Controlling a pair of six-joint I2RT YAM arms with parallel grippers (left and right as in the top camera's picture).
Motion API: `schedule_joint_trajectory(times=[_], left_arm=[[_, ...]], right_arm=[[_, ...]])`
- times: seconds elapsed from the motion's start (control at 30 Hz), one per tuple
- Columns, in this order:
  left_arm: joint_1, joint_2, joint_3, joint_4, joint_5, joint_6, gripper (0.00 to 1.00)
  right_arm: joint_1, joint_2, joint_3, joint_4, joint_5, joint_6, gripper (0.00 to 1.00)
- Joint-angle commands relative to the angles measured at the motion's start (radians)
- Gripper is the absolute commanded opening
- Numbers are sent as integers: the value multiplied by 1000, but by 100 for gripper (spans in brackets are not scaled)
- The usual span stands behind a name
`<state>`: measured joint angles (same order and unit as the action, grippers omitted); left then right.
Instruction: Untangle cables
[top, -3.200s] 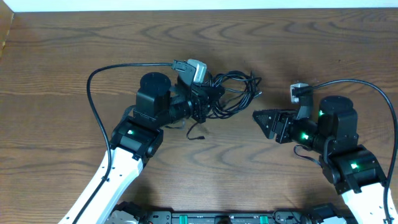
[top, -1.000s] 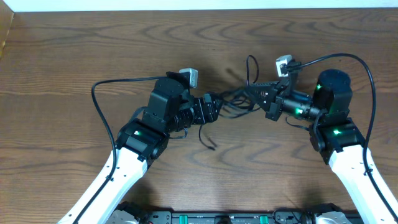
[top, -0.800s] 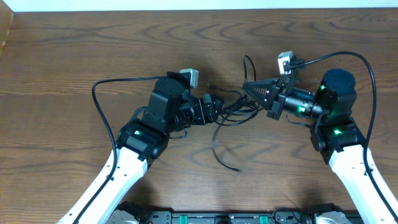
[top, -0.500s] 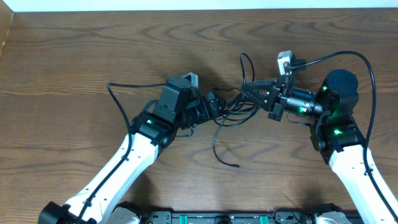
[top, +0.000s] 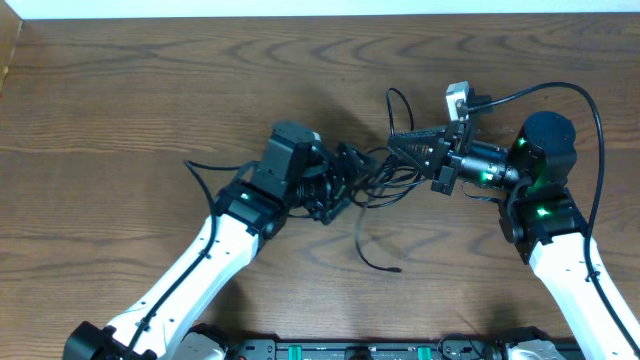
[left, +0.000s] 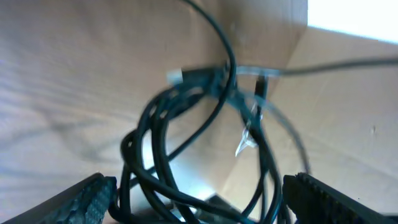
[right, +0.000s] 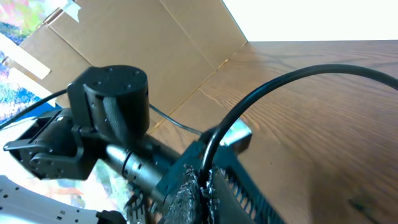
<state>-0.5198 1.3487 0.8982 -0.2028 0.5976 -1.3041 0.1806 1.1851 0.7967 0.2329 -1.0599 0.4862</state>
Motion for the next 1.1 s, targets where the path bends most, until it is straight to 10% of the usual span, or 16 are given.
schedule_joint_trajectory(times=[0.0, 0.2, 0.37, 0.63, 1.07], left_arm=[[-44, 3, 5, -28, 72, -44, 92], [-54, 4, 0, -114, -23, -105, 92], [-55, 5, 0, -95, -102, -135, 73], [-75, 52, 0, -95, -253, -130, 8], [106, 87, 0, -14, -317, 208, 8]], right_arm=[[-5, -3, 8, 2, -12, -4, 1], [-5, -3, 8, -10, -13, 15, 1], [-5, -3, 8, -13, -13, 60, 1], [-5, -3, 8, -13, -13, 78, 1], [-5, -3, 8, -429, 341, -74, 1]])
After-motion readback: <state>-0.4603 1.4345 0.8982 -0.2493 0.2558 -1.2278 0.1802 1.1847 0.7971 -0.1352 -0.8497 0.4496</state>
